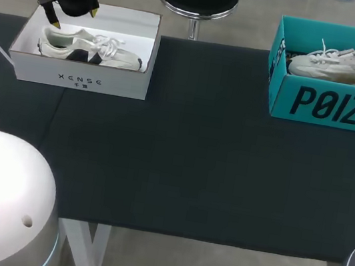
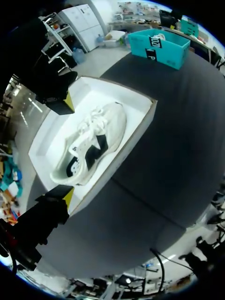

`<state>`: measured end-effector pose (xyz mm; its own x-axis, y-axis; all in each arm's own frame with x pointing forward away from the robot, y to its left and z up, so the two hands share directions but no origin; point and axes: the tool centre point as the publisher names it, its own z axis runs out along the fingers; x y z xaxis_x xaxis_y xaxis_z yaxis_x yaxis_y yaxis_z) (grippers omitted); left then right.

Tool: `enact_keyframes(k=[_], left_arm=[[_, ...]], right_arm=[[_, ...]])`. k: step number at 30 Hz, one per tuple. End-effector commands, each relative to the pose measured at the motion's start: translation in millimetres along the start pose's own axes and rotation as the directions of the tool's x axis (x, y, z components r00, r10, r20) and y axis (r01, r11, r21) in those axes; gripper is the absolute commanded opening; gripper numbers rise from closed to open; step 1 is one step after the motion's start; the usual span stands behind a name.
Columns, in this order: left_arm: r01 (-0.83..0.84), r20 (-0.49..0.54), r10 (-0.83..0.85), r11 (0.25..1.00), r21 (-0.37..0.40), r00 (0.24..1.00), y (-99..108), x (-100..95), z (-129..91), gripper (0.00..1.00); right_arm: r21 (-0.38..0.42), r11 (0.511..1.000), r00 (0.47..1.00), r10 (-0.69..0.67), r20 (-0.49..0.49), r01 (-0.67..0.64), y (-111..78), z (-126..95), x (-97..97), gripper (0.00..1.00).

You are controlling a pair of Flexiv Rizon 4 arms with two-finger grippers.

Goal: Take the shoe out of the shoebox, open the shoe tongue, remove and reinsert the insole, then place the shoe into the shoebox

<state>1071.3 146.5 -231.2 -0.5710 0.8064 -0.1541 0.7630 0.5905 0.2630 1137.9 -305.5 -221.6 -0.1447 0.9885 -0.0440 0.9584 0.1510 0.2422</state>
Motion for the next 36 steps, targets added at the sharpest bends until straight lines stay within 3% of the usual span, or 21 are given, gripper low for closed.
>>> enact_keyframes(k=[1, 11, 15, 23, 32, 36], left_arm=[[-0.001, -0.001, 0.001, 1.000, -0.001, 1.000, 0.0, 0.4, -0.3, 1.00], [-0.001, -0.001, 0.001, 1.000, -0.001, 1.000, 0.0, 0.4, -0.3, 1.00], [-0.001, -0.001, 0.001, 1.000, -0.001, 1.000, 0.0, 0.4, -0.3, 1.00], [-0.001, -0.001, 0.001, 1.000, -0.001, 1.000, 0.0, 0.4, -0.3, 1.00], [-0.001, -0.001, 0.001, 1.000, -0.001, 1.000, 0.0, 0.4, -0.3, 1.00], [-0.001, -0.001, 0.001, 1.000, -0.001, 1.000, 0.0, 0.4, -0.3, 1.00]], right_arm=[[0.163, 0.987, 1.000, 0.001, -0.005, 0.000, 15.8, 6.1, -1.1, 1.00], [0.163, 0.987, 1.000, 0.001, -0.005, 0.000, 15.8, 6.1, -1.1, 1.00], [0.157, 0.987, 0.997, 0.052, -0.061, -0.042, 16.1, 20.6, -14.0, 1.00], [0.120, 0.988, 0.993, 0.107, -0.048, -0.100, 30.6, 36.9, -34.0, 1.00], [0.082, 0.991, 0.994, 0.106, -0.031, -0.103, 51.3, 52.5, -29.7, 1.00], [0.084, 0.992, 0.995, 0.100, -0.028, -0.097, 50.3, 67.1, -27.5, 1.00]])
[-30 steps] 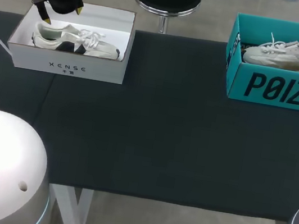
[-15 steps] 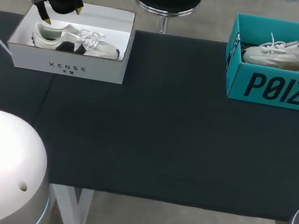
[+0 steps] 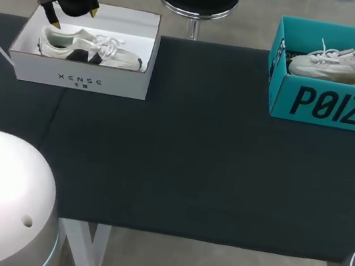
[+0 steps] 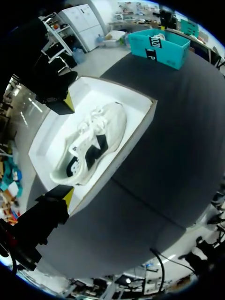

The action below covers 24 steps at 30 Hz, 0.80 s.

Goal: Take the shoe out of the shoebox, open the shoe tongue, remove and reinsert the insole, then place the shoe into the shoebox

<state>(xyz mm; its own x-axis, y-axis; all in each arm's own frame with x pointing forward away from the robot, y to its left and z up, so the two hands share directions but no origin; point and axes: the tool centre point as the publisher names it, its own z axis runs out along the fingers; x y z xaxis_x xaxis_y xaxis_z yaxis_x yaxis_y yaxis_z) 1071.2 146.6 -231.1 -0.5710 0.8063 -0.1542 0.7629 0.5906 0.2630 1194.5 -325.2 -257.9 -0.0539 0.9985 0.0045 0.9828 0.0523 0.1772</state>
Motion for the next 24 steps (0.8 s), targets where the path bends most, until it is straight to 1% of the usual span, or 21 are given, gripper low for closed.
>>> enact_keyframes(k=[1, 10, 12, 16, 20, 24], left_arm=[[-0.001, -0.001, 0.001, 1.000, -0.001, 1.000, 0.0, 0.3, -0.2, 1.00], [-0.001, -0.001, 0.001, 1.000, -0.001, 1.000, 0.0, 0.3, -0.2, 1.00], [-0.001, -0.001, 0.001, 1.000, -0.001, 1.000, 0.0, 0.3, -0.2, 1.00], [-0.001, -0.001, 0.001, 1.000, -0.001, 1.000, 0.0, 0.3, -0.2, 1.00], [-0.001, -0.001, 0.001, 1.000, -0.001, 1.000, 0.0, 0.3, -0.2, 1.00], [-0.001, -0.001, 0.001, 1.000, -0.001, 1.000, 0.0, 0.3, -0.2, 1.00]], right_arm=[[0.019, 1.000, 1.000, 0.003, -0.004, -0.003, 7.9, 21.1, -1.5, 1.00], [0.036, 0.999, 1.000, 0.023, -0.008, -0.023, 3.3, 48.4, -2.0, 1.00], [0.048, 0.999, 0.999, 0.018, -0.026, -0.017, 5.0, 54.4, -1.6, 1.00], [0.051, 0.999, 1.000, 0.013, -0.024, -0.012, 9.1, 61.5, -1.2, 1.00], [0.064, 0.998, 1.000, -0.005, 0.004, 0.005, 14.1, 68.8, -2.3, 1.00], [0.064, 0.998, 1.000, -0.007, 0.008, 0.006, 16.4, 71.8, -2.6, 1.00]])
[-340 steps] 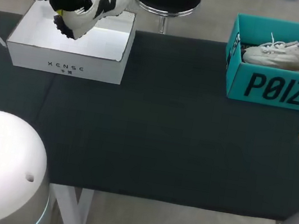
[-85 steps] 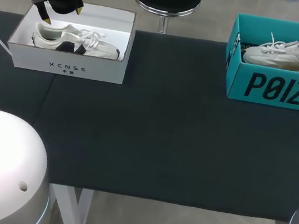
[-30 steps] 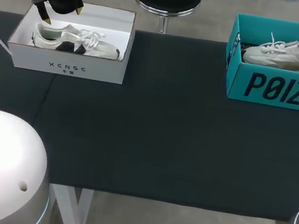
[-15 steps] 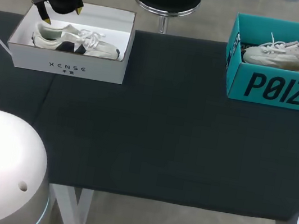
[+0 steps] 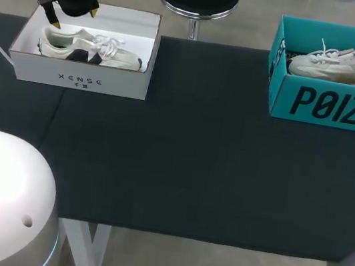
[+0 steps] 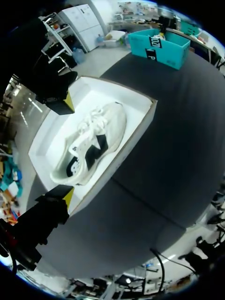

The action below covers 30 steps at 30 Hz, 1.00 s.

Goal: Take the shoe out of the shoebox, open the shoe tongue, remove and reinsert the insole, then place the shoe into the shoebox

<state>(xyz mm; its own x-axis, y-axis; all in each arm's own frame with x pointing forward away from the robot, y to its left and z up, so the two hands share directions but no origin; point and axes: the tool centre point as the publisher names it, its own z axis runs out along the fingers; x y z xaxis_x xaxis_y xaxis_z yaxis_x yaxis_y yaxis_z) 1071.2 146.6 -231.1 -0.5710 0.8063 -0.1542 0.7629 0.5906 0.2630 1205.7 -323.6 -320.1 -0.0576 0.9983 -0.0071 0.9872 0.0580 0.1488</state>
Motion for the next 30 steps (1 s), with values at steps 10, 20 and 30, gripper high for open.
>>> enact_keyframes(k=[10, 20, 30], left_arm=[[-0.001, -0.001, 0.001, 1.000, -0.001, 1.000, 0.0, 0.3, -0.2, 1.00], [-0.001, -0.001, 0.001, 1.000, -0.001, 1.000, 0.0, 0.3, -0.2, 1.00], [-0.001, -0.001, 0.001, 1.000, -0.001, 1.000, 0.0, 0.3, -0.2, 1.00]], right_arm=[[0.037, 0.999, 1.000, -0.006, 0.016, 0.005, 22.0, 12.8, -10.0, 1.00], [0.061, 0.998, 0.999, -0.015, 0.030, 0.013, 17.1, 18.2, -15.5, 1.00], [0.078, 0.997, 0.999, -0.028, 0.021, 0.026, 12.3, 24.7, -19.7, 0.00]])
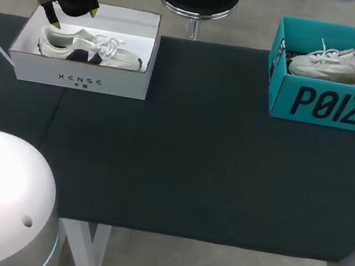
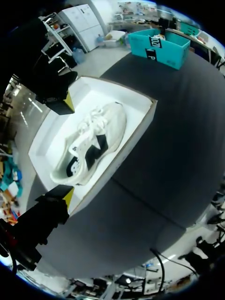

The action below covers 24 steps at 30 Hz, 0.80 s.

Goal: Take the shoe out of the shoebox, open the shoe tongue, remove and reinsert the insole, then place the shoe into the shoebox

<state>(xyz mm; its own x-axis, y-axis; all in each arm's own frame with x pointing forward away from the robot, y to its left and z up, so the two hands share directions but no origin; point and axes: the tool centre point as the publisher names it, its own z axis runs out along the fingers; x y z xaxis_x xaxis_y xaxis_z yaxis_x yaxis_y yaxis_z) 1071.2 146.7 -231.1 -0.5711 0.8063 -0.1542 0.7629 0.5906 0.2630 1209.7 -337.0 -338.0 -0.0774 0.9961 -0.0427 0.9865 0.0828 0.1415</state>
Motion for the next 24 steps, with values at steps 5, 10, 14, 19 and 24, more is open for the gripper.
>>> enact_keyframes(k=[5, 10, 14, 19, 24], left_arm=[[-0.001, -0.001, 0.001, 1.000, -0.001, 1.000, 0.0, 0.2, -0.2, 1.00], [-0.001, -0.001, 0.001, 1.000, -0.001, 1.000, 0.0, 0.2, -0.2, 1.00], [-0.001, -0.001, 0.001, 1.000, -0.001, 1.000, 0.0, 0.2, -0.2, 1.00], [-0.001, -0.001, 0.001, 1.000, -0.001, 1.000, 0.0, 0.2, -0.2, 1.00], [-0.001, -0.001, 0.001, 1.000, -0.001, 1.000, 0.0, 0.2, -0.2, 1.00]], right_arm=[[0.085, 0.996, 1.000, -0.025, -0.006, 0.026, 9.3, 8.8, -5.6, 0.00], [0.090, 0.995, 0.999, -0.032, -0.002, 0.033, 7.8, 9.6, -5.5, 0.00], [0.093, 0.995, 0.999, -0.034, 0.000, 0.034, 6.5, 9.0, -6.1, 0.00], [0.094, 0.995, 1.000, -0.027, 0.000, 0.027, 4.5, 6.1, -7.0, 0.00], [0.092, 0.996, 1.000, -0.004, 0.002, 0.004, 3.3, -4.1, -6.4, 0.00]])
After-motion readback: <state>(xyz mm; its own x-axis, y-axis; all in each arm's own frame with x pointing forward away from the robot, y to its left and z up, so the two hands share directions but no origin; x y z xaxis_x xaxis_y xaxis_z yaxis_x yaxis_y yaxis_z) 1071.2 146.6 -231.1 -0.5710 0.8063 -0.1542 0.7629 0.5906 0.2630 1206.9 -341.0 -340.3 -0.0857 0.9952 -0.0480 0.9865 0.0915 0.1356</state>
